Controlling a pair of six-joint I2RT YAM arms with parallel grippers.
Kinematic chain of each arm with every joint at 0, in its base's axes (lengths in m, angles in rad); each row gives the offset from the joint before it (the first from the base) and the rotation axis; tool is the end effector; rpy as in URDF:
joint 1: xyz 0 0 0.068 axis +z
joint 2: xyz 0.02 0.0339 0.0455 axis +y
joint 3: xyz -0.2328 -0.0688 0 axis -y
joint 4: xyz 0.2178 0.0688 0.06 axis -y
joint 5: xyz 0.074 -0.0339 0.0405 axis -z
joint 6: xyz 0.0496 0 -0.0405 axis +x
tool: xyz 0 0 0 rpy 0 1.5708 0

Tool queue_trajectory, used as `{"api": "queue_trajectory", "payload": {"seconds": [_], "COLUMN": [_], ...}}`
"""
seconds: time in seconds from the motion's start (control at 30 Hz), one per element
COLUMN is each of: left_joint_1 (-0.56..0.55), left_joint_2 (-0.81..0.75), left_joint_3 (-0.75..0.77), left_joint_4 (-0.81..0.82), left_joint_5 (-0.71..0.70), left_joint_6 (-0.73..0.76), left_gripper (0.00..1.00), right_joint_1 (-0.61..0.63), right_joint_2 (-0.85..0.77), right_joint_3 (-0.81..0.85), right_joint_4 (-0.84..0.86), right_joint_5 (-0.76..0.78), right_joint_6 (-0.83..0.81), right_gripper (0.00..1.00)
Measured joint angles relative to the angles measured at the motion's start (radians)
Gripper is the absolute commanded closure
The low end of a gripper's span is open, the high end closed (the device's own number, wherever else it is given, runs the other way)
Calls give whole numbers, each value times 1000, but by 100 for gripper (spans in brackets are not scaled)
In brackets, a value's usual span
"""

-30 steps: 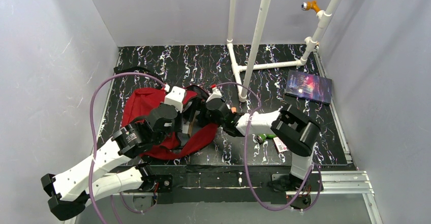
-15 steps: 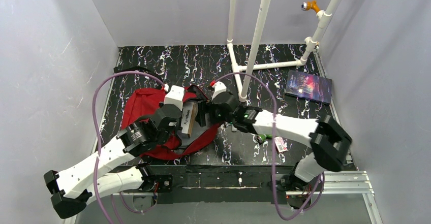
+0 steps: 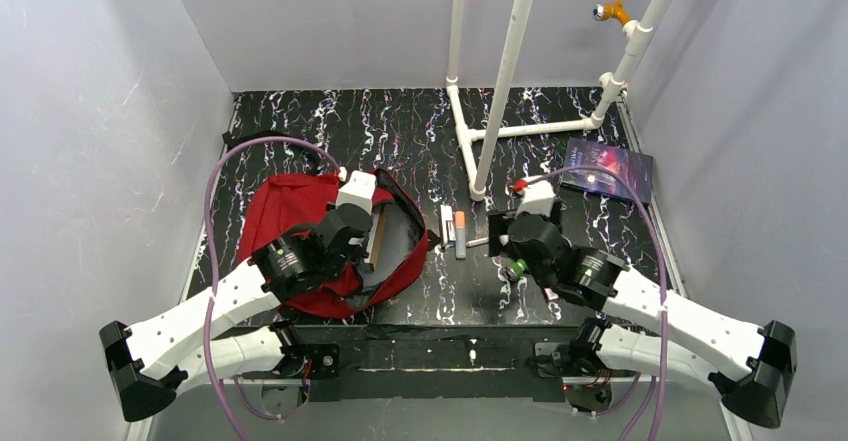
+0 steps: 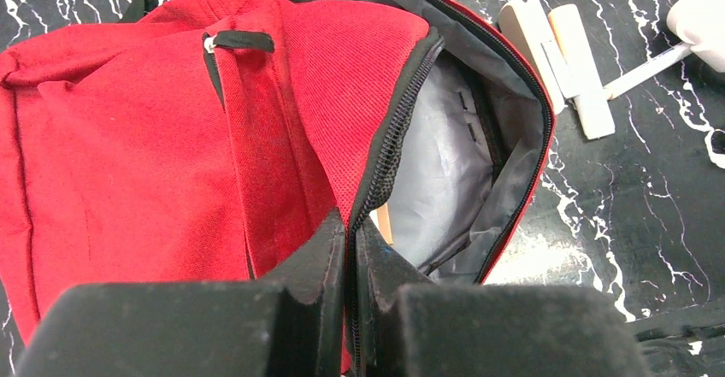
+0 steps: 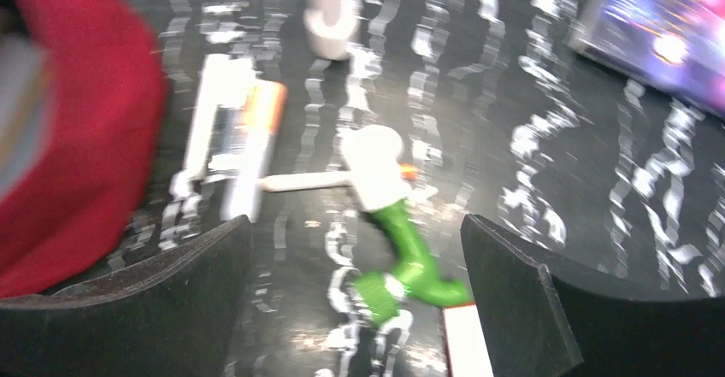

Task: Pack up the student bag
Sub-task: Adjust the book at the center of the board.

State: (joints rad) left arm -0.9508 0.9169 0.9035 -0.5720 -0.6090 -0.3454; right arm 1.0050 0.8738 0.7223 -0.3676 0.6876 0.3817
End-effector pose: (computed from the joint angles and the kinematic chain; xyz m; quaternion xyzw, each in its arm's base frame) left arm 0.1350 -0.1402 0.2920 0.1152 0.8446 -0.0618 0.5192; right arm 0.1297 0.1456 0.2627 -0.0886 0.8269 0.0778 0.5498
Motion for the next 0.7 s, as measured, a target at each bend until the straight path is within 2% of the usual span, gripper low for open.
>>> {"api": "queue_trajectory", "payload": {"seconds": [0.13, 0.2, 0.33, 0.4, 0.47, 0.53, 0.6, 0.7], "left_joint_1": [0, 0, 0, 0, 0, 0, 0, 0], "left_joint_2": [-2, -2, -2, -2, 0, 6, 16, 31], "left_joint_3": [-10, -10, -10, -10, -10, -10, -10, -8], "left_joint_4": [10, 11, 14, 14, 15, 15, 14, 14], "left_joint_5": [16, 25, 52, 73, 99, 120, 144, 178], "left_joint_6": [-7, -7, -7, -7, -10, -14, -22, -32], "left_gripper": [100, 100, 100, 100, 100, 100, 100, 100], "right_joint_1": [-108, -259, -687, -892, -1038, -1099, -1106, -1103], "right_joint_2": [-80, -79, 22, 135, 306, 482, 626, 695], "right_joint_3": [-76, -86, -88, -67, -11, 71, 164, 239], "right_joint_4": [-106, -108, -24, 19, 54, 81, 115, 136], "right_joint_5": [140, 133, -24, -147, -258, -333, -378, -379], "right_joint_6": [129, 161, 166, 177, 195, 208, 207, 181], "right_gripper": [2, 2, 2, 3, 2, 2, 2, 2]}}
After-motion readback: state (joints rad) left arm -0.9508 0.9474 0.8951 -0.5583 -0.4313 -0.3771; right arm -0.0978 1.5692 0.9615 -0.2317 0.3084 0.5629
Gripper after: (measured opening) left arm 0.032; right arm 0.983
